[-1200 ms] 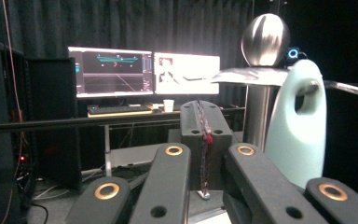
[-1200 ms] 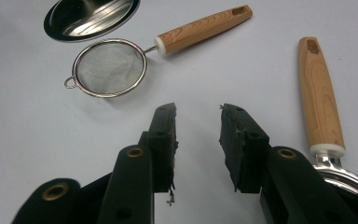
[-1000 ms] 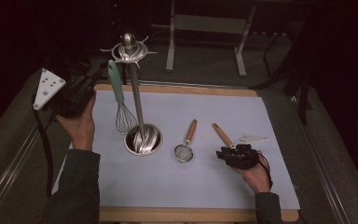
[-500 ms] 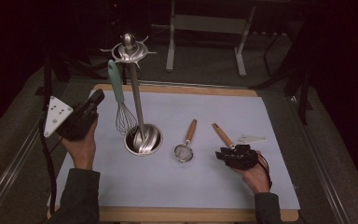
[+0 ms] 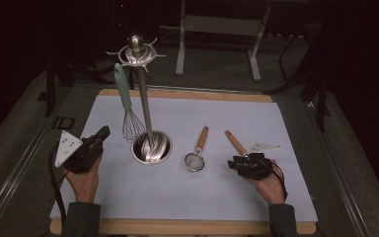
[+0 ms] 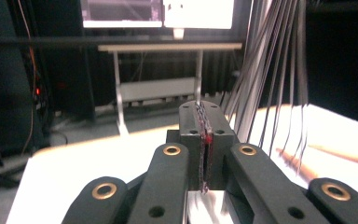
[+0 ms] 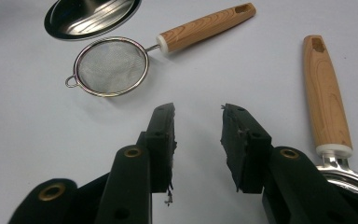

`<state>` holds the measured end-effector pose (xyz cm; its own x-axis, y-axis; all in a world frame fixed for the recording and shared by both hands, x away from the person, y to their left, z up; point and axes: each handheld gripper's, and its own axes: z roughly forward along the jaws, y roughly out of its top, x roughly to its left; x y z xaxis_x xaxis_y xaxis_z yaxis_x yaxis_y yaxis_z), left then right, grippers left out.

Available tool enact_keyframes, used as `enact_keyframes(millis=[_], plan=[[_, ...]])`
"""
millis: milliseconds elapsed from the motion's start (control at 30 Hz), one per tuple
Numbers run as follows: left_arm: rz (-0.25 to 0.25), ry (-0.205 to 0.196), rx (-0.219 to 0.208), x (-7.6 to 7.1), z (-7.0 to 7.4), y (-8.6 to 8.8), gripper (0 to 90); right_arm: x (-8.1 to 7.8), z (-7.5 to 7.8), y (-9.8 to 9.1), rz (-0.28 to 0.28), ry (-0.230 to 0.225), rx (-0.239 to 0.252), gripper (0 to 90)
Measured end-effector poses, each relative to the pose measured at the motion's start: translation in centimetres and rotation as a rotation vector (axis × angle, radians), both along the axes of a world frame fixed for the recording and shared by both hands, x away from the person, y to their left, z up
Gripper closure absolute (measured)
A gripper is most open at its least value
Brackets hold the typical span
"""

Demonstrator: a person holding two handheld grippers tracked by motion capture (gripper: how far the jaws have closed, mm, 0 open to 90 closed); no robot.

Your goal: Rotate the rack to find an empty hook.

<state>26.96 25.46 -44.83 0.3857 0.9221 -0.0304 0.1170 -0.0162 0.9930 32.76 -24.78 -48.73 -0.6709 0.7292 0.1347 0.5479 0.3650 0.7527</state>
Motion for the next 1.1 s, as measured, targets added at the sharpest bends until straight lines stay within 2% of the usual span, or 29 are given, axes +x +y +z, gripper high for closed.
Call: enact_keyframes(millis=[167,267,367,600,633,733,833,933,967,1000,1100], plan=[[0.006,0.08,0.012,-0.2,-2.6,-0.1,88.8,0.0,0.0,-0.1,-0.01,0.0,-0.001,62.8],[0.003,0.166,0.02,-0.2,-4.2,-0.3,87.9,0.0,0.0,-0.1,-0.013,0.0,0.002,62.3],[-0.007,0.224,0.034,-0.1,-5.7,-0.6,87.5,0.1,0.0,-0.1,-0.014,0.0,0.002,61.7],[-0.006,0.339,0.1,0.2,-7.7,-1.2,83.8,0.2,-0.2,0.1,-0.014,0.0,-0.007,59.6],[-0.006,0.339,0.1,0.2,-7.7,-1.2,83.4,0.2,-0.2,0.1,-0.014,0.0,-0.007,59.6],[-0.003,0.387,0.115,0.3,-8.7,-1.1,82.6,0.1,-0.2,0.3,-0.021,0.001,-0.01,59.4],[0.003,0.404,0.105,0.4,-8.9,-0.9,81.7,0.3,-0.1,0.7,-0.024,-0.003,-0.005,59.5],[0.015,0.419,0.144,0.5,-9.1,-1.4,81.6,0.4,0.1,1.4,-0.023,-0.001,-0.009,59.7],[0.015,0.419,0.144,0.5,-9.1,-1.4,81.4,0.4,0.1,1.6,-0.018,-0.004,-0.013,59.7],[0.017,0.423,0.171,0.5,-9.1,-1.7,81.1,0.4,0.1,1.9,-0.01,-0.006,-0.017,59.7],[0.018,0.428,0.178,0.6,-9.1,-1.7,79.8,0.6,0.2,2.9,0.003,-0.002,-0.031,61.7]])
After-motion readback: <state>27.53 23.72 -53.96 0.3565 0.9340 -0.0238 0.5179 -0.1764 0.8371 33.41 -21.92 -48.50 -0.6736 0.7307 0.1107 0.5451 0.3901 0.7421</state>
